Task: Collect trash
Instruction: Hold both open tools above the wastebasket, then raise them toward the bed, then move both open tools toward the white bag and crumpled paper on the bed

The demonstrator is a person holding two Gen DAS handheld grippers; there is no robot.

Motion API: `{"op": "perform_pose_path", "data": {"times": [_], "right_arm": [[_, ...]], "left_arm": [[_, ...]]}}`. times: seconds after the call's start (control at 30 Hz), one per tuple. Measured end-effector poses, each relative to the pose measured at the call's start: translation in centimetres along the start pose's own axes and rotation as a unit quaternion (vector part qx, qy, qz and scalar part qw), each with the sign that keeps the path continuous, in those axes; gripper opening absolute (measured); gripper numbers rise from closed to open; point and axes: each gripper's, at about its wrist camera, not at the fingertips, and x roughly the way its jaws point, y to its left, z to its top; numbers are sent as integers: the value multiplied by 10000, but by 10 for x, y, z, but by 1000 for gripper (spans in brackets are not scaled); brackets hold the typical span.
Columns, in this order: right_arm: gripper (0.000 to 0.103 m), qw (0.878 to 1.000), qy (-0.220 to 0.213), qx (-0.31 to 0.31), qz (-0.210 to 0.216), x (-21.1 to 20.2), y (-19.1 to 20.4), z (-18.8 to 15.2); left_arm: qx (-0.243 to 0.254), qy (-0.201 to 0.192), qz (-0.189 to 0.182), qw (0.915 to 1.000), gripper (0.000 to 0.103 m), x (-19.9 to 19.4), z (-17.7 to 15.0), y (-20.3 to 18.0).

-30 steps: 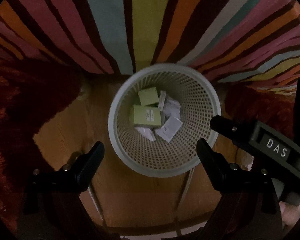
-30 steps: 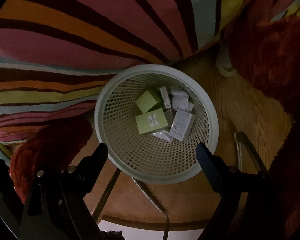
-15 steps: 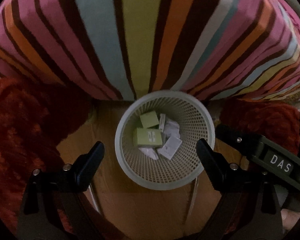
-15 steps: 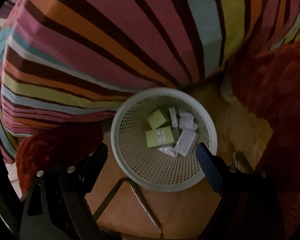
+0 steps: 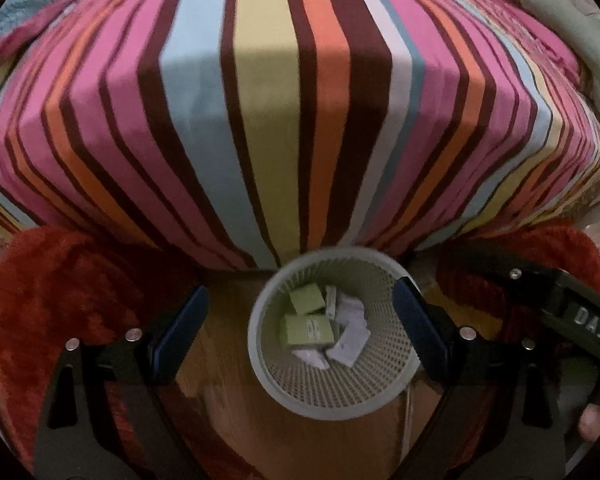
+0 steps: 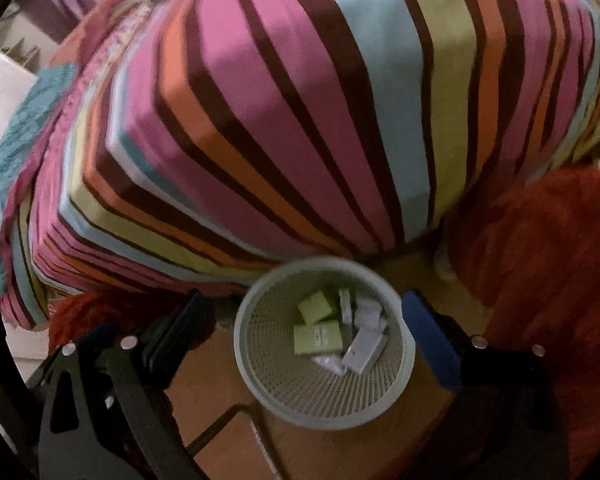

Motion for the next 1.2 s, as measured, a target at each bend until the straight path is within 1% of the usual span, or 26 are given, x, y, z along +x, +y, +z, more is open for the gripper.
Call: {"op": "perform_pose_path", "data": {"times": [0.1, 0.23, 0.4, 0.47, 0.67, 0.73, 0.87, 1.0, 1.1, 1.2], "right_arm": [[94, 9989, -298, -358, -33, -11, 10, 3], [94, 9933, -723, -889, -161, -23, 23, 5], [94, 9826, -1227, -1375, -234, -37, 35, 7], [94, 9775, -1397, -1557, -267, -41, 40, 9], [94, 9710, -1629, -1732, -263, -50, 41, 15], [94, 9706, -1636, -1747, -251, -50, 43, 18], [94, 9697, -1732, -1710, -222, -55, 42, 25], [94, 9683, -1788, -1732, -201, -57, 44, 31], [94, 9664, -1809, -1814, -213, -57, 46, 39], [94, 9655, -1817, -1850, -223, -56, 47, 49]], "left_arm": [[-87, -115, -59, 9999, 91, -5, 4, 6], [-188, -248, -194, 9993, 90, -9, 7, 12], [39, -515, -159, 9985, 91, -21, 12, 12], [45, -617, -115, 9980, 90, -26, 15, 13], [-71, -952, -291, 9950, 90, -39, 26, 23], [-10, -1093, -222, 9938, 91, -45, 32, 23], [117, -1249, -64, 9921, 90, -52, 40, 21], [219, -1275, -69, 9916, 91, -52, 50, 20], [295, -1321, 50, 9908, 90, -51, 58, 19], [365, -1357, 66, 9901, 90, -50, 66, 20]]}}
